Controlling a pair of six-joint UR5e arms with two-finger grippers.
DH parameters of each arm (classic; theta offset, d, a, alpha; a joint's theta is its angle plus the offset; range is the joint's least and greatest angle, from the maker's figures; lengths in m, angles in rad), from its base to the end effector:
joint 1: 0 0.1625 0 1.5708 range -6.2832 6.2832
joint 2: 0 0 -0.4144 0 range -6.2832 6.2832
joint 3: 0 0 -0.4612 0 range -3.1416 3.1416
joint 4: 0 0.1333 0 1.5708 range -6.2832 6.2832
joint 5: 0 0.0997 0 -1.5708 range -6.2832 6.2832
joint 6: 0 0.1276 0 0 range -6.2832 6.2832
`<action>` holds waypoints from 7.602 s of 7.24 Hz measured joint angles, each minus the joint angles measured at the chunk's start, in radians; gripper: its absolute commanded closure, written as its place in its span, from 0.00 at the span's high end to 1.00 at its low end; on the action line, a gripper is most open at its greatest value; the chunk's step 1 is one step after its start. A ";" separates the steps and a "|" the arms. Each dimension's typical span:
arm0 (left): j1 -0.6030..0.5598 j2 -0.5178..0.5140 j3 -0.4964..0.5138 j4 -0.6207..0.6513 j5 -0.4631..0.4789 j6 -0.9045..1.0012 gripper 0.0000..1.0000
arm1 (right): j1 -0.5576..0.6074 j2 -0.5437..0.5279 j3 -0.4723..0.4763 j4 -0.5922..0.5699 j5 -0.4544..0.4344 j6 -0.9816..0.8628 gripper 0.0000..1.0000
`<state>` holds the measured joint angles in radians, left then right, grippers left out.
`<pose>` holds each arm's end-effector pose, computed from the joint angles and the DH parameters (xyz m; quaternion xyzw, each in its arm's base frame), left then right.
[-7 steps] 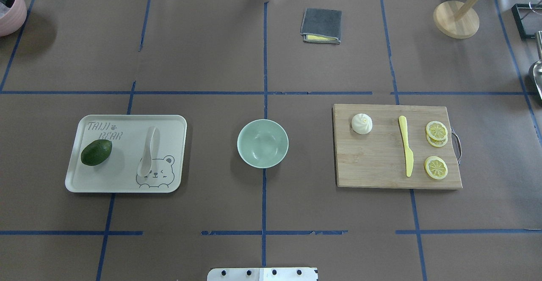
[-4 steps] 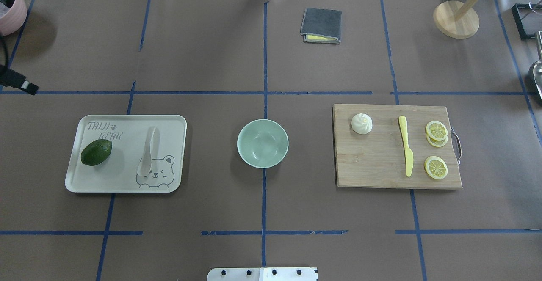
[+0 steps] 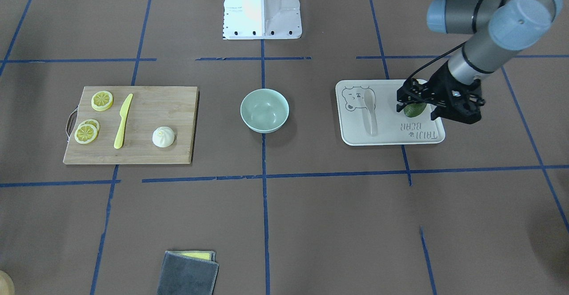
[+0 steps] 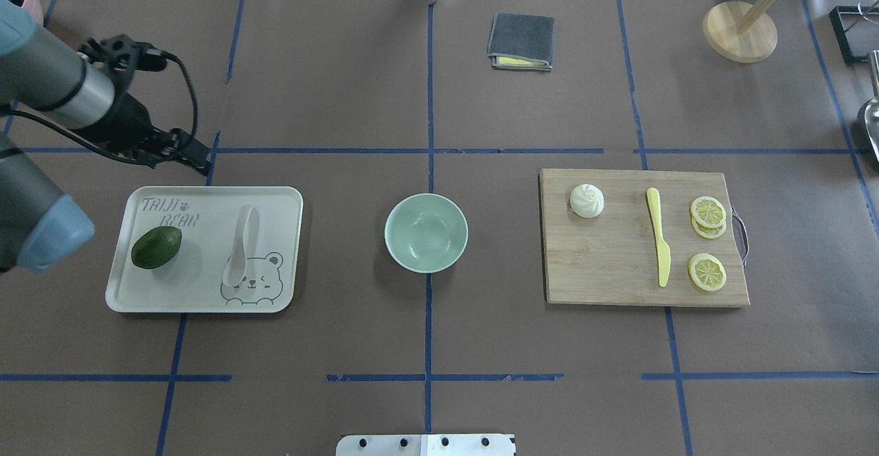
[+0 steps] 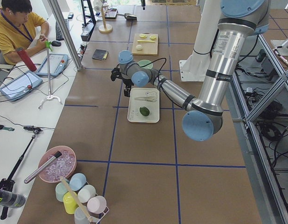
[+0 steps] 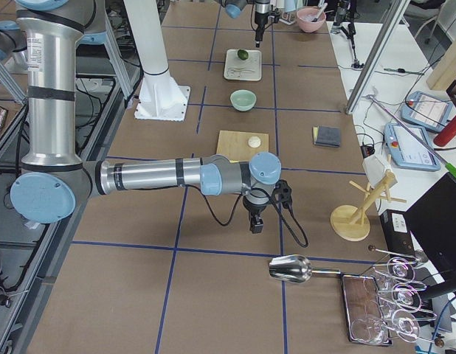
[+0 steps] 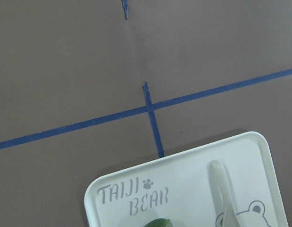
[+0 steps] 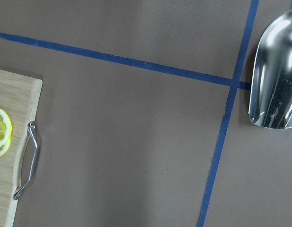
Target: Put spoon and bun in bowl
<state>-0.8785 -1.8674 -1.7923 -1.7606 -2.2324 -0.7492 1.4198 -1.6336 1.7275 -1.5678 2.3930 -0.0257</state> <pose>0.3809 -0.5454 0.3421 0.0452 0.4452 0.0873 0.8900 -0.0420 -0.5406 0.6096 0.0193 -0.4011 -0.1001 0.9103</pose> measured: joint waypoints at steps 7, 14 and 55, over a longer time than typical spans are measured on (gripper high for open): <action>0.160 -0.049 0.124 -0.001 0.051 -0.068 0.70 | -0.027 0.003 -0.042 0.002 0.026 0.002 1.00; 0.164 -0.066 0.160 -0.002 0.048 -0.070 0.44 | -0.028 0.003 -0.052 0.002 0.035 0.002 1.00; 0.229 -0.170 0.015 -0.255 0.309 -0.561 0.67 | -0.761 0.406 -0.068 0.350 -0.486 1.139 0.28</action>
<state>-0.6496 -2.0371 -1.7777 -2.0156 -1.9236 -1.3100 0.6591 -1.2274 1.6593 -1.2178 1.9069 1.1132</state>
